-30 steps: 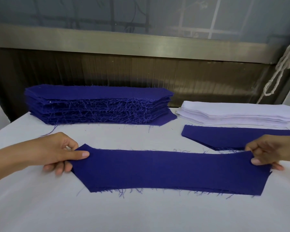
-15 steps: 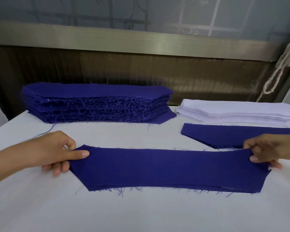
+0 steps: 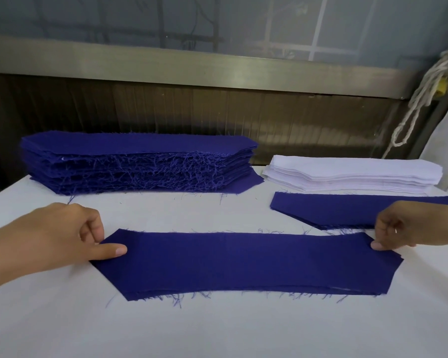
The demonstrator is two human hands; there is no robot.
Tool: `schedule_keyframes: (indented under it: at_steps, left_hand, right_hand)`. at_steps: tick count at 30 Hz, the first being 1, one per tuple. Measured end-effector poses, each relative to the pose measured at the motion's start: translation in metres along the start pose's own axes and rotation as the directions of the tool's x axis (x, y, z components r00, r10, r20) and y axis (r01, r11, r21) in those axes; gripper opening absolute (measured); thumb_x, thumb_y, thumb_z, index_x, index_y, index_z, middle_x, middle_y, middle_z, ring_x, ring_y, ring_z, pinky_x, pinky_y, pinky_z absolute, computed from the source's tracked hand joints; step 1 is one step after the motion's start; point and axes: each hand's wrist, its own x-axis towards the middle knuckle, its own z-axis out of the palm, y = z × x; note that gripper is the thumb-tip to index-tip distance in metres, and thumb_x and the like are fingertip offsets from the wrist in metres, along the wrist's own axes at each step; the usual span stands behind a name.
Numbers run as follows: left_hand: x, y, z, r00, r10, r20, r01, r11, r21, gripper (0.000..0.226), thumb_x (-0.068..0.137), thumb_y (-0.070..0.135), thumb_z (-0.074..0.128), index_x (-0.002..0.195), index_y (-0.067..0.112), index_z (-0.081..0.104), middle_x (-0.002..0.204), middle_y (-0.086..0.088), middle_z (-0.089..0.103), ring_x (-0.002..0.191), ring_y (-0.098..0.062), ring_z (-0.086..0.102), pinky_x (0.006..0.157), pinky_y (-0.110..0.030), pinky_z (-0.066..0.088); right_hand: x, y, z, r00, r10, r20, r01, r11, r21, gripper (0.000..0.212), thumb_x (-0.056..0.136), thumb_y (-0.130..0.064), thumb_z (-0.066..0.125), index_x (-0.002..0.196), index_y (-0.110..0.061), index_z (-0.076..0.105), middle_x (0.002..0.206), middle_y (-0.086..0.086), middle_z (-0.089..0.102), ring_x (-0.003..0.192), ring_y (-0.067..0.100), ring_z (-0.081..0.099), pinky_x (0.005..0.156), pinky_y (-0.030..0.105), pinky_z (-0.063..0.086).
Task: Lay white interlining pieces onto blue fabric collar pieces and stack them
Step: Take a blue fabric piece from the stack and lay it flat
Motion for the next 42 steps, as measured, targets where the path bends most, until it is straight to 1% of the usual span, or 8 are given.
schedule_keyframes:
  at_steps: [6, 16, 18, 24, 29, 34, 39, 42]
  left_hand:
    - [-0.004, 0.004, 0.003, 0.998, 0.064, -0.022, -0.059, 0.982, 0.179, 0.096, 0.016, 0.110, 0.021, 0.063, 0.037, 0.062, 0.063, 0.049, 0.052, 0.055, 0.005, 0.060, 0.059, -0.021, 0.050]
    - [-0.008, 0.019, -0.005, 0.980, 0.029, 0.195, 0.000, 0.989, -0.147, 0.028, 0.059, 0.059, 0.082, 0.059, 0.038, 0.064, 0.060, 0.014, 0.068, 0.047, 0.002, 0.055, 0.059, -0.017, 0.044]
    - [-0.008, 0.019, -0.007, 0.981, -0.021, 0.193, 0.069, 0.967, -0.247, 0.043, 0.048, 0.060, 0.087, 0.071, 0.030, 0.066, 0.065, 0.009, 0.072, 0.052, 0.000, 0.062, 0.065, -0.023, 0.047]
    - [0.004, 0.010, -0.014, 0.946, -0.165, 0.280, 0.266, 0.888, -0.376, 0.109, 0.013, 0.088, 0.076, 0.106, 0.035, 0.055, 0.081, 0.010, 0.078, 0.052, -0.007, 0.062, 0.054, -0.023, 0.048]
    - [0.014, -0.003, -0.013, 0.873, -0.063, 0.484, 0.299, 0.853, -0.428, 0.081, 0.031, 0.079, 0.085, 0.099, 0.035, 0.079, 0.096, 0.000, 0.079, 0.079, -0.019, 0.076, 0.045, -0.017, 0.046]
    - [0.018, -0.010, -0.007, 0.793, 0.032, 0.609, 0.289, 0.859, -0.422, 0.064, 0.056, 0.067, 0.086, 0.110, 0.034, 0.077, 0.114, 0.002, 0.075, 0.094, -0.015, 0.075, 0.055, -0.015, 0.050]
    - [0.019, -0.012, -0.011, 0.804, 0.065, 0.591, 0.264, 0.852, -0.452, 0.063, 0.058, 0.064, 0.087, 0.112, 0.034, 0.076, 0.115, 0.000, 0.075, 0.095, -0.016, 0.075, 0.057, -0.016, 0.051]
    - [0.019, -0.009, -0.014, 0.828, 0.082, 0.554, 0.260, 0.821, -0.509, 0.064, 0.056, 0.062, 0.088, 0.111, 0.031, 0.076, 0.114, 0.000, 0.075, 0.091, -0.014, 0.075, 0.056, -0.015, 0.052]
  right_hand:
    - [0.000, -0.011, 0.004, 0.999, 0.007, -0.044, -0.013, 0.990, -0.139, 0.020, 0.087, -0.036, 0.077, 0.071, -0.047, 0.072, 0.082, -0.017, 0.072, 0.073, 0.001, 0.064, 0.066, 0.019, 0.052]
    - [-0.001, -0.015, 0.001, 0.997, -0.075, 0.025, 0.076, 0.995, -0.064, 0.027, 0.091, -0.030, 0.066, 0.066, -0.039, 0.066, 0.074, -0.012, 0.065, 0.068, 0.003, 0.056, 0.064, 0.021, 0.047]
    - [-0.005, -0.016, -0.001, 0.998, -0.061, 0.024, 0.057, 0.988, 0.143, 0.010, 0.083, -0.041, 0.073, 0.076, -0.034, 0.071, 0.073, -0.008, 0.065, 0.066, 0.003, 0.051, 0.057, 0.017, 0.042]
    - [-0.008, -0.017, -0.003, 0.997, 0.069, 0.029, -0.073, 0.978, 0.193, 0.054, 0.056, -0.070, 0.084, 0.099, -0.037, 0.079, 0.089, -0.011, 0.074, 0.077, 0.010, 0.056, 0.052, 0.014, 0.041]
    - [-0.009, -0.018, -0.004, 0.988, 0.084, 0.133, -0.104, 0.983, 0.153, 0.059, 0.058, -0.076, 0.078, 0.069, -0.019, 0.072, 0.063, -0.001, 0.058, 0.053, 0.005, 0.044, 0.050, 0.015, 0.033]
    - [-0.013, -0.024, -0.002, 0.985, 0.070, 0.155, -0.091, 0.987, 0.131, 0.049, 0.065, -0.058, 0.078, 0.091, -0.016, 0.080, 0.068, -0.003, 0.062, 0.058, 0.003, 0.047, 0.050, 0.014, 0.033]
    - [-0.017, -0.016, -0.009, 0.995, 0.052, 0.084, -0.069, 0.973, 0.221, 0.052, 0.065, -0.054, 0.084, 0.101, -0.018, 0.081, 0.099, 0.016, 0.072, 0.082, 0.017, 0.049, 0.060, 0.017, 0.034]
    - [-0.020, -0.009, -0.016, 0.997, 0.005, 0.071, -0.026, 0.955, 0.297, 0.062, 0.061, -0.054, 0.089, 0.105, -0.012, 0.080, 0.095, 0.021, 0.061, 0.079, 0.029, 0.037, 0.055, 0.018, 0.028]
